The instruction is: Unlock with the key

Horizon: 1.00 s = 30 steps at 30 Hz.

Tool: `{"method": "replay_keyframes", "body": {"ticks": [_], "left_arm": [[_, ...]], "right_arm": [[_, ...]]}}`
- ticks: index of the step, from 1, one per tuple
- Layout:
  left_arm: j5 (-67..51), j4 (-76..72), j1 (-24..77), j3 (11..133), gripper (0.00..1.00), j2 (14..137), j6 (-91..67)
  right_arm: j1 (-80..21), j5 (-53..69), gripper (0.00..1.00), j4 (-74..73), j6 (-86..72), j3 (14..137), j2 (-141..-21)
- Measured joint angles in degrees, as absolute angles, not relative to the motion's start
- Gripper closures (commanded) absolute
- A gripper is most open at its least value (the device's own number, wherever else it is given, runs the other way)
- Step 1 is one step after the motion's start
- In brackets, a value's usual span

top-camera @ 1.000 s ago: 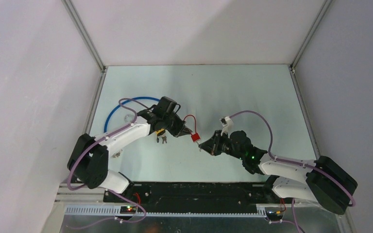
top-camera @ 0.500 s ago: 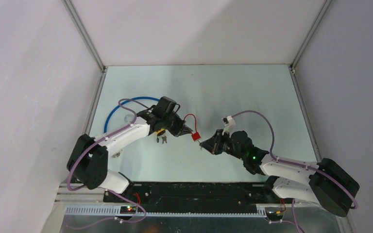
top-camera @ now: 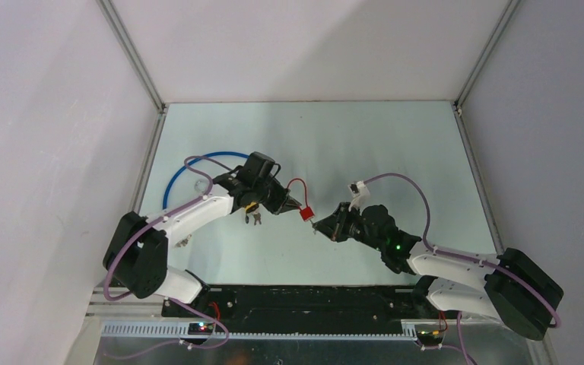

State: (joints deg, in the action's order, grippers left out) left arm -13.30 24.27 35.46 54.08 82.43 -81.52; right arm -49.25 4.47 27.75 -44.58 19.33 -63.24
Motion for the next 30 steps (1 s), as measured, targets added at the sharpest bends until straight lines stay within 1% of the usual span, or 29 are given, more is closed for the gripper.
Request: {"method": "replay_keyframes", "body": {"ticks": [30], "left_arm": [[-13.89, 21.63, 35.33, 53.01, 1.0, 81.32, -83.0]], "right_arm": [[-47.35, 4.36, 1.0, 28.93, -46.63, 18.33, -62.11]]}}
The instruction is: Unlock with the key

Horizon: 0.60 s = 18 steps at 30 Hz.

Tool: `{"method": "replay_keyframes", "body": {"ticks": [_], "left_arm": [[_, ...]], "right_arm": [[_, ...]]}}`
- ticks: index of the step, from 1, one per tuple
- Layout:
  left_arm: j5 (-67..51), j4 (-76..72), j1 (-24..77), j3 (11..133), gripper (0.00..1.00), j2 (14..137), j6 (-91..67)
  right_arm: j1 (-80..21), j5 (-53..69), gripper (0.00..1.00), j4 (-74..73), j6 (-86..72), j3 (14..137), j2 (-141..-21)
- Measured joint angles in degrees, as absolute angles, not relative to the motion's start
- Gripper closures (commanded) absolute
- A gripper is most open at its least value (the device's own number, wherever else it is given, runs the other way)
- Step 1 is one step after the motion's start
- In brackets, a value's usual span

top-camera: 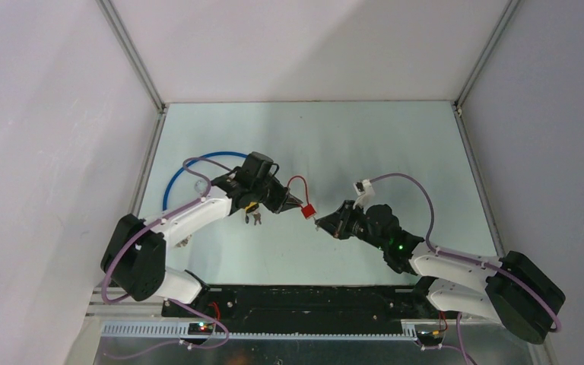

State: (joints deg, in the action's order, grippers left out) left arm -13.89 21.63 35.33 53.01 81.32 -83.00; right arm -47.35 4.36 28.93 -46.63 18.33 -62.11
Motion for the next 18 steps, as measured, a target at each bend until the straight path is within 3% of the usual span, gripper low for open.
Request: {"method": "replay_keyframes", "body": {"ticks": [18], "left_arm": [[-12.43, 18.31, 36.05, 51.31, 1.0, 79.57, -84.16]], "right_arm": [[-46.19, 5.72, 1.0, 31.92, -47.03, 17.67, -62.04]]}}
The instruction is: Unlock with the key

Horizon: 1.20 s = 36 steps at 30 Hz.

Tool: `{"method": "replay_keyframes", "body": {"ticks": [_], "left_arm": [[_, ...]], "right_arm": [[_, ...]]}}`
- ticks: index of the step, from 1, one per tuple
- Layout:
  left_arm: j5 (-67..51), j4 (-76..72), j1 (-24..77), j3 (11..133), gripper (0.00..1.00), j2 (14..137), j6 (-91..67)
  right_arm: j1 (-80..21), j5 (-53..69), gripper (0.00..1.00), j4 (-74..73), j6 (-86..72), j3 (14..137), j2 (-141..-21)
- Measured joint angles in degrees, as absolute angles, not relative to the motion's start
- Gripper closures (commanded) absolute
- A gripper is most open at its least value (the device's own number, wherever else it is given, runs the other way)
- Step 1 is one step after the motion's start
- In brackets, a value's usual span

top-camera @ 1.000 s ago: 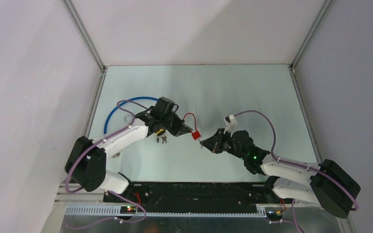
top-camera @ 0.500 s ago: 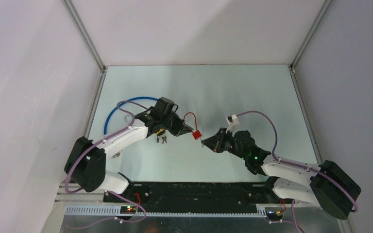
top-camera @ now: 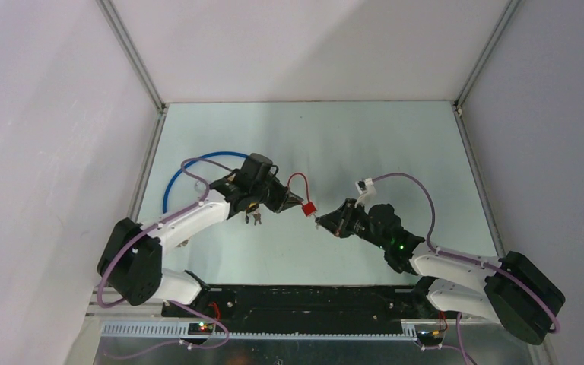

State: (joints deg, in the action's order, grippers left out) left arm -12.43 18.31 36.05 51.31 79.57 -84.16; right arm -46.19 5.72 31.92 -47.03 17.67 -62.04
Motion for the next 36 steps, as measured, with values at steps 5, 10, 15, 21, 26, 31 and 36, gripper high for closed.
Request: {"method": "replay_keyframes", "body": {"ticks": [5, 10, 15, 21, 26, 31, 36], "left_arm": [[-10.11, 17.93, 37.19, 51.31, 1.0, 78.67, -84.16], [-7.99, 17.56, 38.22, 51.31, 1.0, 77.41, -84.09], [-7.22, 16.71, 38.46, 51.2, 1.0, 76.27, -83.99], [-7.35, 15.38, 38.46, 50.7, 1.0, 75.53, -83.83], [-8.14, 15.09, 37.93, 50.33, 1.0, 75.31, -83.57], [-8.47, 15.07, 37.78, 50.3, 1.0, 74.52, -83.44], [-8.49, 15.07, 37.74, 50.3, 1.0, 73.91, -82.91]], "right_arm": [[-45.39, 6.37, 1.0, 32.01, -48.03, 17.67, -62.35], [-43.77, 8.03, 1.0, 32.42, -48.53, 17.67, -62.35], [-41.1, 11.29, 1.0, 34.3, -49.54, 17.58, -62.35], [-38.59, 16.32, 1.0, 39.16, -50.52, 16.82, -62.61], [-37.8, 19.22, 1.0, 42.09, -50.52, 16.71, -63.33], [-37.74, 19.57, 1.0, 42.41, -50.24, 16.73, -63.48], [-37.74, 19.55, 1.0, 42.78, -49.84, 16.75, -64.05]]}}
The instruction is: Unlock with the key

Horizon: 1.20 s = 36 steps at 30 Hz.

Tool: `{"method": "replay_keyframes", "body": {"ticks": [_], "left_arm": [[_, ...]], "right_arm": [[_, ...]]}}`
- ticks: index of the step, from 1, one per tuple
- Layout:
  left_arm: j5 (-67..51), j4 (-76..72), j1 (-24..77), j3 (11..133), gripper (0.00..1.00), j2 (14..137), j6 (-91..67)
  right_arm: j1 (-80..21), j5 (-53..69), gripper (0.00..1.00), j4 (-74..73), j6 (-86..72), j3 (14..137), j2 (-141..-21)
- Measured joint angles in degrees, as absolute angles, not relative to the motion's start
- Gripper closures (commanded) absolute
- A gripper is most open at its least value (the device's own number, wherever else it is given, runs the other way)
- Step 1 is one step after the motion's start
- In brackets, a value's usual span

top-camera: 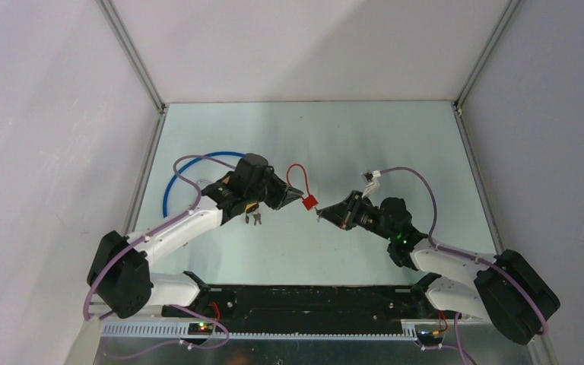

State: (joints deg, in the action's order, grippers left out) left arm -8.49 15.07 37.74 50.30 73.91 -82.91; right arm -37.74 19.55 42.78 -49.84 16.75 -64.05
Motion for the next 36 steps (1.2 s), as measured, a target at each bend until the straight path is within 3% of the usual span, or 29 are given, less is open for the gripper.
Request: {"method": "replay_keyframes", "body": {"ticks": [36], "left_arm": [[-4.38, 9.45, 38.39, 45.74, 1.0, 68.73, -85.93]], "right_arm": [[-37.1, 17.28, 1.0, 54.0, -47.29, 19.22, -72.73]]}}
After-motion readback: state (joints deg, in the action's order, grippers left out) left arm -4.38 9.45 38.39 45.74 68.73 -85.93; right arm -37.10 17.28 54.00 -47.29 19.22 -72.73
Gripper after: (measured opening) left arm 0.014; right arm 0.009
